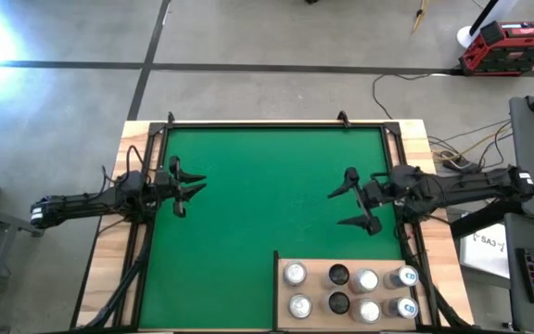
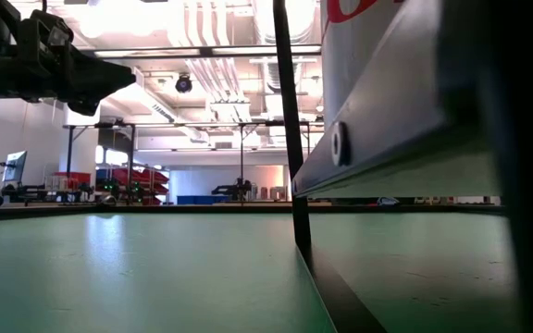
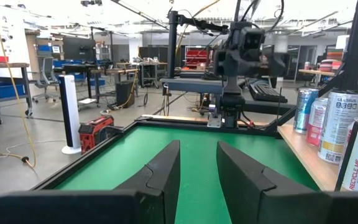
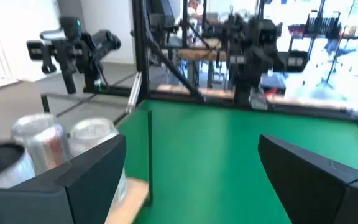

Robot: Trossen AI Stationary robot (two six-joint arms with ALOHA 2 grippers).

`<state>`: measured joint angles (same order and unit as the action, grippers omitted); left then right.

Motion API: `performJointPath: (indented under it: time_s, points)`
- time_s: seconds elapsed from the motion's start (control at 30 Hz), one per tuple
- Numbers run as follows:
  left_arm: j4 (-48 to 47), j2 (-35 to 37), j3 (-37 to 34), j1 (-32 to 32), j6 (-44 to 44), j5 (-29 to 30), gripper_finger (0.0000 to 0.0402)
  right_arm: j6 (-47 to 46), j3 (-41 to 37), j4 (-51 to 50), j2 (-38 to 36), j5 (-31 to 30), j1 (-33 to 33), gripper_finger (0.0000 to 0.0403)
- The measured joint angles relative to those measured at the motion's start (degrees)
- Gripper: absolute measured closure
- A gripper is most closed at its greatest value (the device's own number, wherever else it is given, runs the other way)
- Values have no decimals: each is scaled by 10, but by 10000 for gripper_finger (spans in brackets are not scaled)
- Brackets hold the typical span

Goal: Place canned beverage on shelf
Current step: Return to Home Position

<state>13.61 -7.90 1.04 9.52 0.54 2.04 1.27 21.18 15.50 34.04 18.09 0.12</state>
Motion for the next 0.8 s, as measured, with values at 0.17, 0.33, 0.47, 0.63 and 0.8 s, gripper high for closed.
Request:
performJointPath:
  time_s: [0.17,0.33,0.47,0.63,0.8]
  points:
    - [0,0,0,0,0,0,313,-20,-47,-1,-26,-9,0,46]
    - [0,0,0,0,0,0,313,-45,-104,25,-72,-37,0,46]
    - [0,0,0,0,0,0,313,-36,-137,46,-109,-42,0,46]
    - [0,0,0,0,0,0,313,-36,-173,48,-167,-92,13,46]
    - [0,0,0,0,0,0,313,-33,-204,37,-240,-103,12,46]
